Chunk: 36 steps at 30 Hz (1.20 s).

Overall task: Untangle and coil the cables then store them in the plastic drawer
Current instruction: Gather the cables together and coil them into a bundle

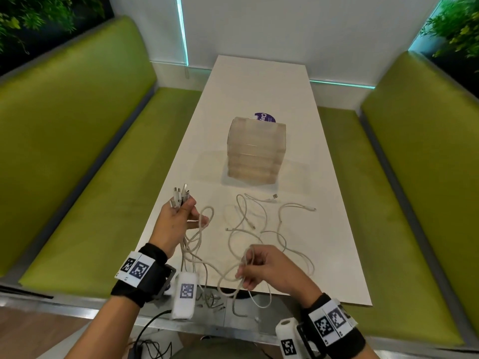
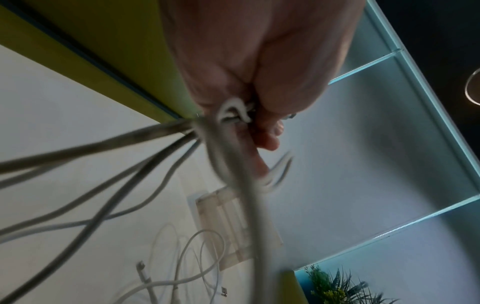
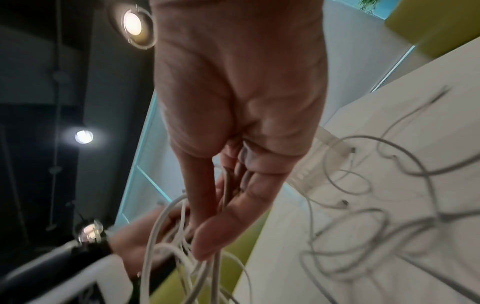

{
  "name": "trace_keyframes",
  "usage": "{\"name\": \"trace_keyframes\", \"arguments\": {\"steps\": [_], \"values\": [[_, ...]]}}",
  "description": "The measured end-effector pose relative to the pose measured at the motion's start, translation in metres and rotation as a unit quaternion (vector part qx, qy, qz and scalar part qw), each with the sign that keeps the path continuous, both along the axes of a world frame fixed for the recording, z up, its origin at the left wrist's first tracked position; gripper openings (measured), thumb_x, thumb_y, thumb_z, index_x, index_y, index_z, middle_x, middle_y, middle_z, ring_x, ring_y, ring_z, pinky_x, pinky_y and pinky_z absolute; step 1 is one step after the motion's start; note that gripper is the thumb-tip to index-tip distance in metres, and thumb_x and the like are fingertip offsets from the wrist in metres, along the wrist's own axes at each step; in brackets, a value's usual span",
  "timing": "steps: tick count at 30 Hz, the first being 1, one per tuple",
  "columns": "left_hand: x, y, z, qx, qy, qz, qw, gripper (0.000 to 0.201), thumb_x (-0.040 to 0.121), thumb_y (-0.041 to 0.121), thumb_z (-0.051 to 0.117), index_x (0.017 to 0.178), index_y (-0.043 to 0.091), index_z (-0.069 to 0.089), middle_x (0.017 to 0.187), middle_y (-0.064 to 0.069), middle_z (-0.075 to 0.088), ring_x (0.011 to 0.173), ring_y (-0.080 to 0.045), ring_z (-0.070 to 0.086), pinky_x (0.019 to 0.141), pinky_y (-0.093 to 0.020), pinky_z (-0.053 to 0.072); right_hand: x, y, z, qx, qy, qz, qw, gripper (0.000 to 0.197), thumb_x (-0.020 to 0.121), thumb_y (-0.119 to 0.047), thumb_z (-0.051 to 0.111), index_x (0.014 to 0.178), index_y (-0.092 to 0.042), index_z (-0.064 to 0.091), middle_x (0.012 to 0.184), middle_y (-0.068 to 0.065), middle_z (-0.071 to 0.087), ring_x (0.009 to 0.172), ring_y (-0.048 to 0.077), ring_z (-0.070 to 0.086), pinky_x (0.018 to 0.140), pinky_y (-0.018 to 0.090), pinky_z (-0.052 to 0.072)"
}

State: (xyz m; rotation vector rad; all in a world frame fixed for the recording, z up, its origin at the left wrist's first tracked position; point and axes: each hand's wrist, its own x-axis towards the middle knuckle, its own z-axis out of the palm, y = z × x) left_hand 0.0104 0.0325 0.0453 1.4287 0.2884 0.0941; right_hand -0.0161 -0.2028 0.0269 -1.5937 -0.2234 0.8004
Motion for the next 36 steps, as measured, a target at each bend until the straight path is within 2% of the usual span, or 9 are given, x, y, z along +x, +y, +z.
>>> {"name": "trace_keyframes", "arguments": {"steps": [7, 11, 15, 19, 24, 26, 30, 33, 36], "values": [[0.002, -0.001, 0.000, 0.053, -0.022, 0.027, 0.998, 0.018, 0.100, 0.011, 0.044, 0.083, 0.008, 0.050, 0.064, -0.005, 0.047, 0.058, -0.018, 0.056, 0.067, -0.038, 0.058, -0.026, 0.011, -0.047, -0.158, -0.043, 0.132, 0.978, 0.010, 0.083, -0.014, 0.070, 0.080, -0.015, 0.061, 0.083, 0.011, 0.070, 0.075, 0.015, 0.068, 0.074, 0.029, 0.057], [0.003, 0.000, -0.003, 0.133, -0.035, 0.050, 0.989, 0.017, 0.100, 0.013, 0.045, 0.084, 0.010, 0.052, 0.065, -0.003, 0.050, 0.055, -0.007, 0.048, 0.062, -0.024, 0.045, -0.030, 0.011, -0.065, -0.247, -0.113, 0.218, 0.938, 0.018, 0.083, -0.017, 0.069, 0.076, -0.027, 0.056, 0.097, 0.006, 0.069, 0.089, 0.017, 0.066, 0.082, 0.033, 0.053], [0.002, 0.001, 0.000, 0.051, -0.029, 0.037, 0.998, 0.017, 0.099, 0.013, 0.046, 0.084, 0.011, 0.052, 0.063, 0.001, 0.049, 0.050, -0.009, 0.044, 0.051, -0.022, 0.042, -0.030, 0.011, -0.070, -0.303, -0.138, 0.273, 0.903, 0.021, 0.081, -0.013, 0.072, 0.098, -0.008, 0.062, 0.102, 0.008, 0.066, 0.094, 0.021, 0.062, 0.082, 0.034, 0.049], [0.001, 0.001, 0.005, -0.026, -0.024, 0.019, 0.999, 0.022, 0.101, 0.017, 0.044, 0.079, 0.015, 0.050, 0.061, 0.007, 0.047, 0.044, -0.005, 0.029, 0.043, -0.017, 0.026, -0.027, 0.006, -0.068, -0.303, -0.088, 0.336, 0.888, 0.059, 0.081, -0.006, 0.071, 0.132, -0.025, 0.050, 0.129, 0.004, 0.057, 0.105, 0.018, 0.060, 0.091, 0.034, 0.048], [0.000, 0.002, 0.009, -0.047, -0.035, 0.016, 0.998, 0.024, 0.100, 0.020, 0.044, 0.078, 0.017, 0.050, 0.061, 0.007, 0.046, 0.042, -0.004, 0.023, 0.042, -0.018, 0.020, -0.012, -0.002, -0.046, -0.200, -0.111, 0.140, 0.963, 0.030, 0.088, -0.013, 0.062, 0.117, -0.022, 0.060, 0.114, -0.009, 0.063, 0.077, 0.015, 0.065, 0.072, 0.033, 0.055], [0.000, -0.001, 0.010, -0.055, -0.035, 0.005, 0.998, 0.025, 0.100, 0.021, 0.044, 0.077, 0.017, 0.050, 0.062, 0.007, 0.046, 0.042, -0.003, 0.023, 0.042, -0.017, 0.020, -0.001, 0.001, -0.040, -0.187, -0.176, 0.049, 0.965, 0.039, 0.089, -0.019, 0.063, 0.126, -0.029, 0.053, 0.124, -0.015, 0.056, 0.077, 0.008, 0.064, 0.073, 0.027, 0.053], [-0.001, -0.011, 0.012, -0.061, -0.035, -0.025, 0.997, 0.026, 0.100, 0.021, 0.044, 0.075, 0.018, 0.050, 0.063, 0.006, 0.044, 0.042, -0.004, 0.022, 0.042, -0.017, 0.020, 0.016, 0.025, -0.035, -0.214, -0.208, 0.131, 0.946, 0.059, 0.094, -0.022, 0.057, 0.145, -0.039, 0.032, 0.146, -0.016, 0.036, 0.103, 0.011, 0.060, 0.095, 0.024, 0.045], [-0.001, -0.012, 0.013, -0.066, -0.033, -0.027, 0.997, 0.026, 0.100, 0.020, 0.043, 0.075, 0.018, 0.050, 0.063, 0.006, 0.044, 0.042, -0.004, 0.022, 0.041, -0.016, 0.021, 0.022, 0.037, -0.039, -0.246, -0.226, 0.187, 0.924, 0.034, 0.096, -0.009, 0.046, 0.123, -0.022, 0.062, 0.125, 0.001, 0.062, 0.102, 0.013, 0.060, 0.088, 0.023, 0.044], [-0.003, -0.009, 0.012, -0.076, -0.025, -0.024, 0.996, 0.025, 0.101, 0.020, 0.042, 0.077, 0.016, 0.050, 0.064, 0.005, 0.045, 0.040, -0.003, 0.023, 0.041, -0.015, 0.022, 0.038, 0.032, -0.047, -0.211, -0.191, -0.013, 0.959, 0.021, 0.096, -0.009, 0.045, 0.103, -0.017, 0.063, 0.113, 0.006, 0.062, 0.084, 0.016, 0.062, 0.073, 0.031, 0.052]]}}
